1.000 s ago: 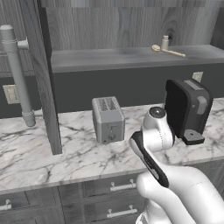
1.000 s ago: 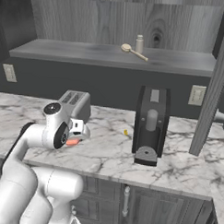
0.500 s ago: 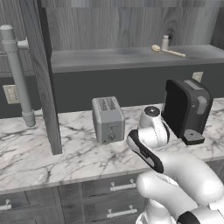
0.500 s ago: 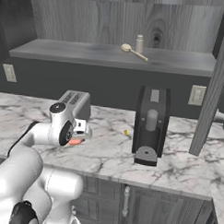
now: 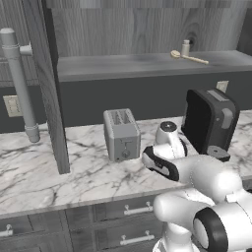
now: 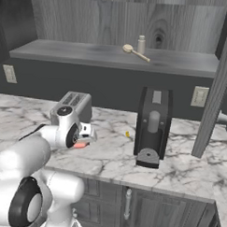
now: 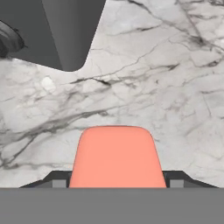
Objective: Pick the bar soap and dish brush from the cabinet and place them on the counter.
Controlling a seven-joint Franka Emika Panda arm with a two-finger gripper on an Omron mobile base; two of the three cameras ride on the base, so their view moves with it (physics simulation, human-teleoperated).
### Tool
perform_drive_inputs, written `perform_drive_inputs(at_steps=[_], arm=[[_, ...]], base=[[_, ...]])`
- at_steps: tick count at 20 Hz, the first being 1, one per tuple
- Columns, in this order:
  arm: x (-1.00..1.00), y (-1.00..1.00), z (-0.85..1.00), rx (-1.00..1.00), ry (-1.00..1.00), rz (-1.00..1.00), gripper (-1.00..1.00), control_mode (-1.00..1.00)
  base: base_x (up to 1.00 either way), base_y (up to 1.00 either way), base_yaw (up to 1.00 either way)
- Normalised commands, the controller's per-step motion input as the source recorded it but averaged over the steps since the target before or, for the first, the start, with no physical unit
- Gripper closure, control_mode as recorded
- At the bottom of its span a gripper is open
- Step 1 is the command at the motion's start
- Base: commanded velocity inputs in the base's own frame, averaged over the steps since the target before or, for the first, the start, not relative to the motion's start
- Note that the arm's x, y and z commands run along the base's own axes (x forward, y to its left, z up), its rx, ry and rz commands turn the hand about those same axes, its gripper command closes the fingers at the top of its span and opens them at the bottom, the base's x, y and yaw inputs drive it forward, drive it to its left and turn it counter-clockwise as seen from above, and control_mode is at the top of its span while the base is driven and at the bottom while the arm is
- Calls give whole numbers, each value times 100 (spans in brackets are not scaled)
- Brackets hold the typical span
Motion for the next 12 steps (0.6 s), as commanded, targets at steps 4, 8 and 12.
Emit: perform_drive_inputs(at_steps=[4,8,12], arm=[[0,-8,-60,0,-3,0,100,-100],[1,-1,-52,0,-3,0,100,-100],[0,0,-53,0,-3,1,100,-100]], base=[[0,0,0],[0,0,0],[0,0,0]])
